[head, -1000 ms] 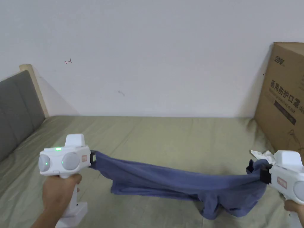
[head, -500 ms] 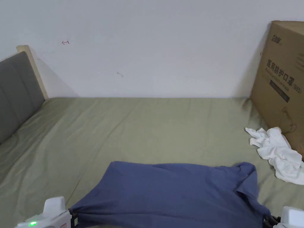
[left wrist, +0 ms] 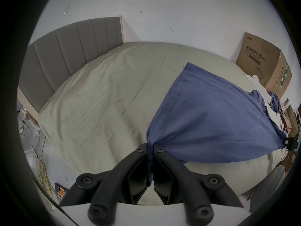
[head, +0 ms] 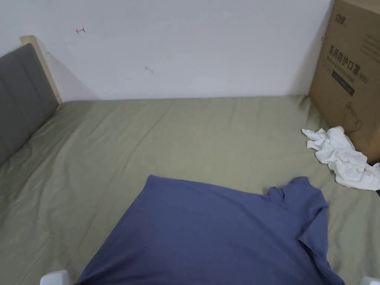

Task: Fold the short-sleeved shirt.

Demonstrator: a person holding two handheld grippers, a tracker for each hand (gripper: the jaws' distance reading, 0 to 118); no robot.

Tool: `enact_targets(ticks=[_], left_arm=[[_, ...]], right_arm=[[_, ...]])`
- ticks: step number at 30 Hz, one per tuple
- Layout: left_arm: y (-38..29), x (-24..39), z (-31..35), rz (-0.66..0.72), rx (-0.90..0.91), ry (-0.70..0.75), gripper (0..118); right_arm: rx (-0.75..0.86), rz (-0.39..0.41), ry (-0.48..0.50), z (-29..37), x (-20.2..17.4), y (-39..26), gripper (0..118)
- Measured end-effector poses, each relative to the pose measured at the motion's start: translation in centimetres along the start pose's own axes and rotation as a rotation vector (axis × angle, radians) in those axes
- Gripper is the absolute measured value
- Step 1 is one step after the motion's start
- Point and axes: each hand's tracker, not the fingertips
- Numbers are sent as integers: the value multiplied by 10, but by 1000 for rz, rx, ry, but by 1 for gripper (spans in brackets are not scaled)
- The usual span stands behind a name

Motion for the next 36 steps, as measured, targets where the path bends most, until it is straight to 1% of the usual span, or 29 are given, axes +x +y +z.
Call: enact_targets(ticks=[2,4,6,7,9,10,11,12,13,14,15,16,17,18,19,20,22,27,29,32,34,35,36], left_arm=[[-6,-1,-5,2,-24,4,3],[-12,-1,-19,0,-59,16,3],[-15,1,-31,-14,-114,35,3],[-17,2,-38,-17,-122,37,3],[-20,6,-47,-41,-168,51,3],[-20,7,-50,-33,-177,48,3],[-20,8,-52,-26,-192,50,6],[-18,10,-49,-20,-178,58,15],[-15,11,-46,-13,-176,62,17],[-12,11,-42,1,-173,68,20],[-7,12,-35,30,-132,51,23],[-1,14,-26,50,-95,24,37],[6,16,-19,73,-80,4,66],[14,20,-9,97,-52,-17,84],[23,25,2,112,-12,-48,97],[31,30,13,118,47,-79,102],[51,45,35,97,152,-114,102],[96,87,81,14,383,-162,102],[109,102,92,-21,461,-189,101],[121,124,100,-77,555,-185,100],[126,137,102,-107,612,-178,92],[127,141,101,-107,633,-182,80],[128,146,101,-113,649,-190,63]], right_arm=[[-29,-1,-13,-7,2,-7,8],[-103,6,-44,-18,0,-12,8],[-133,-9,-53,-29,-4,-16,8],[-171,-3,-64,-35,-5,-17,8],[-185,-4,-71,-40,-11,-18,9],[-200,7,-79,-41,-14,-17,9],[-196,7,-85,-39,-15,-16,9],[-191,7,-87,-36,-16,-14,12],[-188,2,-88,-21,-28,-9,16],[-183,-5,-88,-15,-29,-4,20],[-156,-12,-88,-7,-31,2,24],[-106,-17,-88,2,-31,9,43],[-61,-18,-75,10,-29,16,68],[9,-12,-64,23,-32,27,78],[61,-2,-67,34,-35,39,83],[112,10,-73,42,-35,49,83],[224,35,-87,60,-36,72,83],[463,60,-90,97,-47,113,83],[528,71,-89,101,-48,122,83],[588,82,-100,106,-55,131,82],[607,94,-102,106,-59,136,80],[609,95,-102,105,-61,138,73],[618,100,-103,104,-61,139,59]])
